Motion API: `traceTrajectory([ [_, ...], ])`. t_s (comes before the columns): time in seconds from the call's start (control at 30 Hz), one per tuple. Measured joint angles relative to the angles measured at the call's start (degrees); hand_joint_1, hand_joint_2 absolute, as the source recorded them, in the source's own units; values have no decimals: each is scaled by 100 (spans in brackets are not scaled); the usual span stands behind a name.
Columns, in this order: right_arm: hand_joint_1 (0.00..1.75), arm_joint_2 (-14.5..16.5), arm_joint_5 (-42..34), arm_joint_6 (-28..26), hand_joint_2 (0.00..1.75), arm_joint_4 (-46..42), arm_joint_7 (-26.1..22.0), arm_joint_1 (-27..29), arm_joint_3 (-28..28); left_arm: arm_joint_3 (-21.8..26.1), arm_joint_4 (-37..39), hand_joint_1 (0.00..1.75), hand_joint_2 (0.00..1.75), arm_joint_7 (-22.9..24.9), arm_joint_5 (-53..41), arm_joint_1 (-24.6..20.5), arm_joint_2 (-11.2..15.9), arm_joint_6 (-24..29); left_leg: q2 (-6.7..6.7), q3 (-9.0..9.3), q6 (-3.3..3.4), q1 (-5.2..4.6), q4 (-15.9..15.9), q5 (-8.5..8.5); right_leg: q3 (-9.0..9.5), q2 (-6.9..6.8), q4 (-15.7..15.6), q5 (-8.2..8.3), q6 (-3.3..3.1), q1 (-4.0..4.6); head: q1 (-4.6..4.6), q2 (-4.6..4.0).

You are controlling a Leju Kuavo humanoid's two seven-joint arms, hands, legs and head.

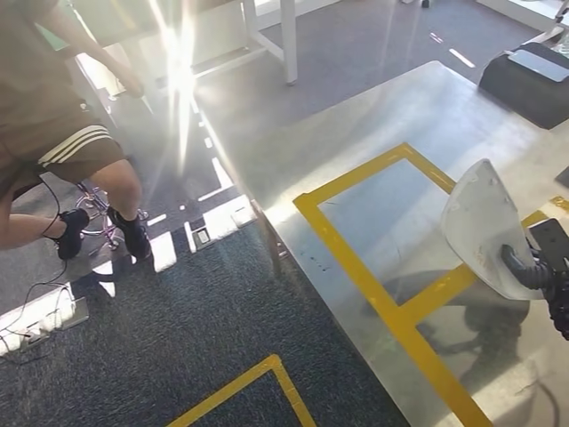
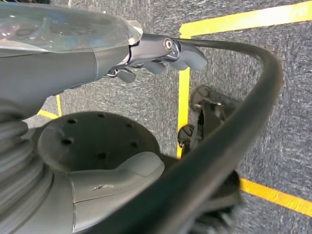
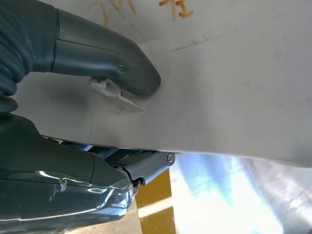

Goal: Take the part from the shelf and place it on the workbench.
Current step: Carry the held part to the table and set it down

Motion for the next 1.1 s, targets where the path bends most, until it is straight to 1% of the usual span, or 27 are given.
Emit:
traceTrajectory([
  [0.03, 175, -5, 0, 2, 175, 2, -1, -1, 29, 0, 0, 0, 175, 0, -1, -4, 15, 2, 1, 177, 30, -31, -371, 132, 7, 4, -19, 3, 8, -6, 1, 0],
  [0.07, 175, -7, 3, 7, 175, 6, -2, -1, 58, 0, 0, 0, 175, 0, -1, -9, 31, 3, 2, 290, 54, -65, -608, 194, 10, 7, -39, 10, 24, -19, 1, 0],
  [0.13, 175, -7, 24, -8, 175, 14, 6, 0, 123, 1, 0, 0, 175, 0, -2, -15, 61, 4, 5, 359, 90, -128, -771, 212, 16, 9, -90, 31, 78, -57, 0, 0],
  [0.17, 175, -9, 34, -39, 175, 17, 22, 2, 158, 1, -1, 0, 175, 0, -4, -16, 70, 5, 13, 399, 111, -130, -851, 244, 17, 5, -101, 27, 100, -77, -1, 0],
  [0.2, 175, -11, 22, -95, 175, 19, 59, 3, 190, 1, -1, 0, 175, -1, -9, -15, 73, 6, 25, 452, 139, -131, -943, 278, 6, 2, -63, -16, 107, -78, 0, 0],
  [0.23, 175, -16, -18, -168, 175, 21, 101, -2, 214, 1, -1, 0, 175, -2, -15, -16, 72, 7, 37, 505, 171, -123, -1029, 309, -50, 0, 83, -121, 104, -67, 4, 0],
  [0.27, 175, -23, -99, -247, 175, 26, 129, -9, 226, 0, -1, 0, 175, -5, -20, -16, 66, 8, 48, 549, 197, -109, -1090, 329, -164, -2, 357, -284, 88, -46, 14, 0],
  [0.3, 175, -30, -209, -311, 175, 33, 126, -17, 224, 1, -1, 0, 175, -10, -21, -17, 56, 8, 51, 565, 220, -116, -1103, 326, -320, 0, 722, -473, 79, -19, 24, 0],
  [0.33, 175, -36, -325, -351, 175, 40, 80, -25, 217, 1, -2, 0, 175, -15, -19, -16, 48, 8, 51, 567, 236, -117, -1097, 320, -493, 0, 1104, -637, 82, 0, 34, 0],
  [0.37, 175, -39, -435, -364, 175, 47, 9, -27, 209, 2, -2, 0, 175, -20, -13, -15, 39, 9, 50, 571, 241, -119, -1089, 312, -618, 0, 1372, -715, 94, 12, 42, 0],
  [0.4, 175, -40, -533, -344, 175, 51, -68, -30, 200, 2, -2, 0, 175, -23, -4, -13, 26, 10, 48, 572, 242, -116, -1073, 301, -654, -1, 1444, -681, 111, 15, 45, 0],
  [0.43, 175, -41, -619, -303, 175, 52, -140, -38, 191, 2, -2, 0, 175, -24, 4, -11, 16, 13, 45, 573, 231, -107, -1045, 284, -581, -3, 1287, -537, 131, 12, 48, 0],
  [0.47, 175, -41, -698, -233, 175, 51, -202, -48, 179, 3, -2, 0, 175, -24, 15, -10, 6, 16, 41, 573, 212, -95, -1000, 254, -416, -5, 946, -322, 155, 3, 51, 0],
  [0.5, 175, -40, -771, -149, 175, 47, -253, -62, 168, 3, -1, 0, 175, -24, 24, -8, 0, 23, 35, 561, 184, -87, -939, 215, -234, -3, 571, -156, 179, -5, 61, 0],
  [0.53, 175, -41, -824, -73, 175, 33, -292, -76, 158, 4, -1, 0, 175, -24, 30, -9, 5, 30, 25, 532, 160, -91, -847, 161, -71, 1, 246, -59, 184, -14, 68, 0],
  [0.57, 175, -39, -858, -15, 175, 18, -314, -81, 154, 5, 0, 0, 175, -23, 35, -12, 14, 37, 18, 496, 159, -102, -774, 131, 25, 7, 53, -24, 161, -16, 71, 0],
  [0.6, 175, -34, -872, 21, 175, 3, -327, -83, 156, 5, 0, 0, 175, -22, 37, -13, 26, 43, 9, 457, 166, -114, -724, 117, 57, 11, -17, -48, 130, -12, 69, 0],
  [0.63, 175, -31, -874, 39, 175, -12, -334, -79, 157, 6, 0, 0, 175, -20, 37, -14, 36, 46, 4, 428, 182, -124, -694, 115, 63, 13, -44, -46, 95, -4, 60, 0],
  [0.67, 175, -25, -875, 49, 175, -20, -338, -74, 160, 7, 0, 0, 175, -16, 36, -10, 41, 48, 3, 416, 198, -123, -705, 135, 52, 13, -36, -34, 74, 8, 50, 0],
  [0.8, 175, -22, -897, 124, 175, -70, -351, -78, 152, 7, 0, 0, 175, -3, 34, 5, 64, 50, 2, 426, 199, -94, -724, 141, 48, 16, -38, -31, 67, 39, 40, 0],
  [1.0, 175, -26, -847, 169, 175, -151, -393, -79, 161, 7, 0, 0, 175, -68, 29, 4, 79, -19, 2, 430, 194, -59, -736, 141, 53, 14, -39, -44, 30, 77, 41, 0],
  [1.03, 175, -27, -838, 150, 175, -162, -408, -76, 161, 7, 0, 0, 175, -80, 29, 4, 81, -35, 2, 430, 189, -57, -737, 142, 53, 14, -38, -45, 23, 79, 40, 0],
  [1.1, 175, -27, -828, 123, 175, -181, -437, -71, 160, 7, 0, 0, 175, -85, 31, 5, 84, -64, 3, 430, 156, -53, -740, 141, 53, 14, -38, -48, 11, 82, 41, 0],
])
